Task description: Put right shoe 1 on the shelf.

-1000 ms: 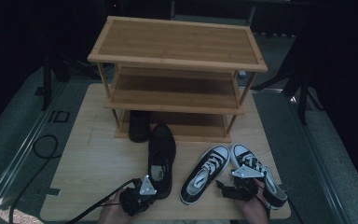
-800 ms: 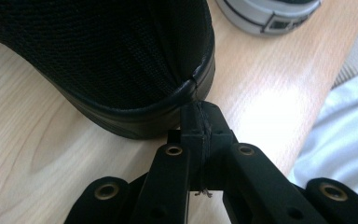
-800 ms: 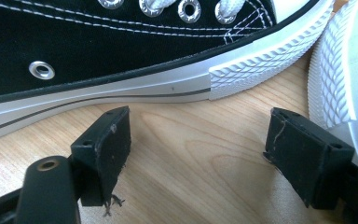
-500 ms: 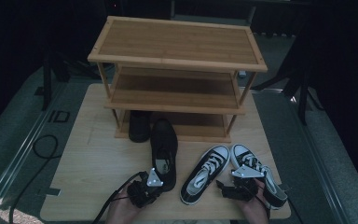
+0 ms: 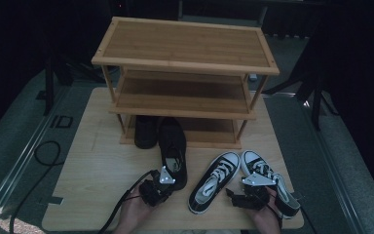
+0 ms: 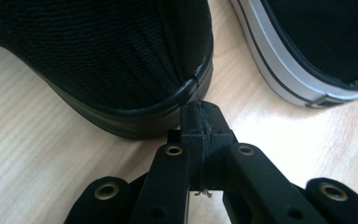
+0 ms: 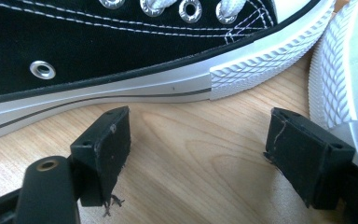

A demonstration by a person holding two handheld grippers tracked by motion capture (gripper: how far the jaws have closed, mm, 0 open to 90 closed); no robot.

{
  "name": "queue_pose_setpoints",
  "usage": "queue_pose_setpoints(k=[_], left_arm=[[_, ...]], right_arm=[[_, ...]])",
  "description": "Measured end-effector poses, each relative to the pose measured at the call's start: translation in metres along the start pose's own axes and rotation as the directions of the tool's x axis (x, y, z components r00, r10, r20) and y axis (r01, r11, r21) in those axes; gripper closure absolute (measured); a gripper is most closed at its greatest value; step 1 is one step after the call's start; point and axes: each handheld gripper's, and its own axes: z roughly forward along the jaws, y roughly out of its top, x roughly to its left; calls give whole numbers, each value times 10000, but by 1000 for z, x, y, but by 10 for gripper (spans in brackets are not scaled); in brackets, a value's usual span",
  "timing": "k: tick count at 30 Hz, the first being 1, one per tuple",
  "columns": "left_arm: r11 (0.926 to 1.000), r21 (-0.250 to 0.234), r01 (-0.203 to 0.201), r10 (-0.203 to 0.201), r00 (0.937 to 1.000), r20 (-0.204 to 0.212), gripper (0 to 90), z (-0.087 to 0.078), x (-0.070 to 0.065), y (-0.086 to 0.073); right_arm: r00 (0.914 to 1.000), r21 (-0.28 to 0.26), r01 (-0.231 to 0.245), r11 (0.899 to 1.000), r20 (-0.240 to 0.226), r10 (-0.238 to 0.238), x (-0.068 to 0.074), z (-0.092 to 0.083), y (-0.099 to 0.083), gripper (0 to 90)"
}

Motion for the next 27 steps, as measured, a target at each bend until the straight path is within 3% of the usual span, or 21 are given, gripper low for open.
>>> queue_pose_setpoints(k=[18, 27], left_arm=[[9993, -267, 279, -286, 9993, -234, 897, -1, 14, 16], [9973, -476, 559, -581, 9972, -464, 896, -6, 30, 22]], right_arm=[[10000, -5, 10, 10000, -5, -10, 0, 0, 0, 218], [10000, -1, 17, 10000, -8, -17, 0, 0, 0, 218]])
